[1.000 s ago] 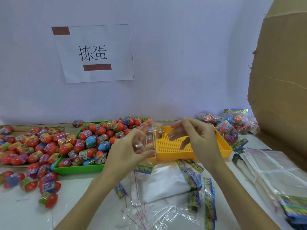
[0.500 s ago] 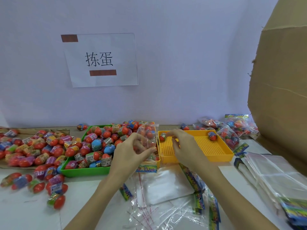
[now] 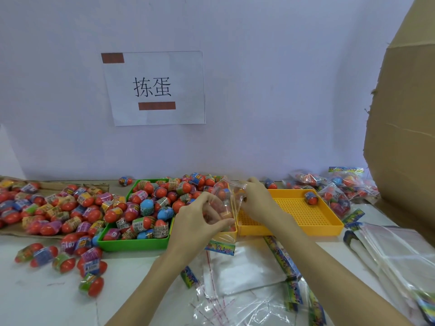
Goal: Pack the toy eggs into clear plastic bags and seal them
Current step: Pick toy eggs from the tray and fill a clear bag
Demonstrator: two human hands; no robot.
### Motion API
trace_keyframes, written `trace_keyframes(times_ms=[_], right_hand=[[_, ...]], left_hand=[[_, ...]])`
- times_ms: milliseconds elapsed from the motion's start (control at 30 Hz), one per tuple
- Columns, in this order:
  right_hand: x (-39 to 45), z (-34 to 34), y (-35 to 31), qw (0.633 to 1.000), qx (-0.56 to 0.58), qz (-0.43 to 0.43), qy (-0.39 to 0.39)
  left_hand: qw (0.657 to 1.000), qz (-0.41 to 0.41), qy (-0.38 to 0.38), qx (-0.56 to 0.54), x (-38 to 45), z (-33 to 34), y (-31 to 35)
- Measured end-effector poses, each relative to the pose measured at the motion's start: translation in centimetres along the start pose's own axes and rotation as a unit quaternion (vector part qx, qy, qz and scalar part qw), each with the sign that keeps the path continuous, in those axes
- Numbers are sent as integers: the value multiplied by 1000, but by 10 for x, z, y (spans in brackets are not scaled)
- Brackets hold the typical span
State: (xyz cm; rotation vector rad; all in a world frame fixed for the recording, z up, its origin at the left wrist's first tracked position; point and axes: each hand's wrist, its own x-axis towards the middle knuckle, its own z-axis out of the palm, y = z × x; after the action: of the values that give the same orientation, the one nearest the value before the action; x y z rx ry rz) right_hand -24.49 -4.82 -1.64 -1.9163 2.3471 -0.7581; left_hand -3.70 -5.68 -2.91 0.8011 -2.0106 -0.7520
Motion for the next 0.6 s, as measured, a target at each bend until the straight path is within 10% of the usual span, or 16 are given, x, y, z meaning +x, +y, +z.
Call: trace_keyframes(times_ms=[167,333,600], right_hand=[[-23,-14,7,973,181,71,125],[-55,-44,4,828,514,117,192],[-93,-42,-25,811,566,22,144]], left_hand=[[1000,-6,1,2,0,0,2],[1000,-1,-5,30,0,0,4],[996,51,-35,65,-4,2,9]])
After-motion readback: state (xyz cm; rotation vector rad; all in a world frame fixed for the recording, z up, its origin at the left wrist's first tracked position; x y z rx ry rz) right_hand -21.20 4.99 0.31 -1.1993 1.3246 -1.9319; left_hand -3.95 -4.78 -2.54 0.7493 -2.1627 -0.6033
